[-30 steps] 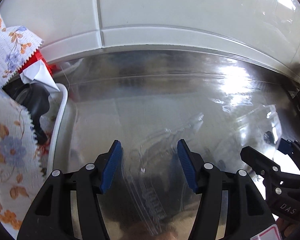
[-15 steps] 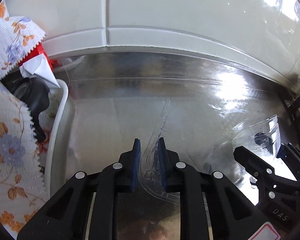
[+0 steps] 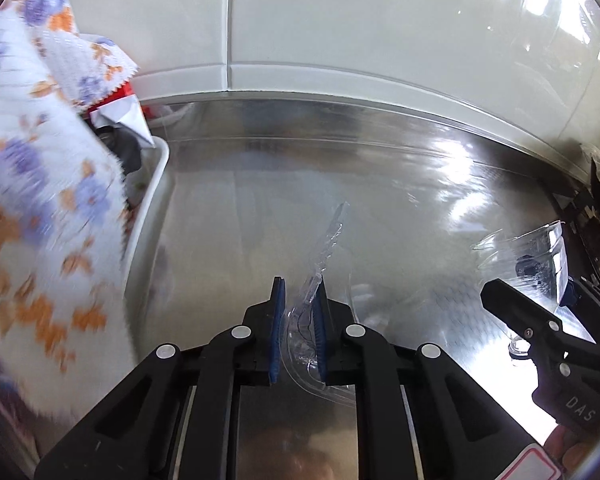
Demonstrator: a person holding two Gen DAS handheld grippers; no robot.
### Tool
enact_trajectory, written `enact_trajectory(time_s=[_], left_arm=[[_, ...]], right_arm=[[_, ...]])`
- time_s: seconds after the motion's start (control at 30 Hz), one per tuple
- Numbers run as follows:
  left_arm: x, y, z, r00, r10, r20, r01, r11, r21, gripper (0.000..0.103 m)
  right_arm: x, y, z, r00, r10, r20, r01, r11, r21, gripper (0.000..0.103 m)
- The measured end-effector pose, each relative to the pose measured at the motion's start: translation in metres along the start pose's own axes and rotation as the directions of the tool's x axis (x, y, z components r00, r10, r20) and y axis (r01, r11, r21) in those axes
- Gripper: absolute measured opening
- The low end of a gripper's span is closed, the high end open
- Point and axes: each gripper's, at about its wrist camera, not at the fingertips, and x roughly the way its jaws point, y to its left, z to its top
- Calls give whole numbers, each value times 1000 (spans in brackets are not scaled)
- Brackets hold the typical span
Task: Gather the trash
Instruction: 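Grasp the clear plastic tray with the left tool while the right grasps the clear bottle, then carry the plastic tray and clear bottle down over the wastebasket with both tools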
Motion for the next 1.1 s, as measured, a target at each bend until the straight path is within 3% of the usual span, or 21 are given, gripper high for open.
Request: enact_trajectory(time_s=[0.43, 1.1], left_arm=[[-88, -34, -89, 999, 33, 34, -32, 999, -27, 14], [-203, -81, -227, 997, -33, 68, 26, 994, 108, 14]], right_arm=[[-99, -20, -62, 997, 66, 32, -65, 997, -40, 60], [-236, -11, -199, 997, 30, 69, -32, 999, 29, 60]])
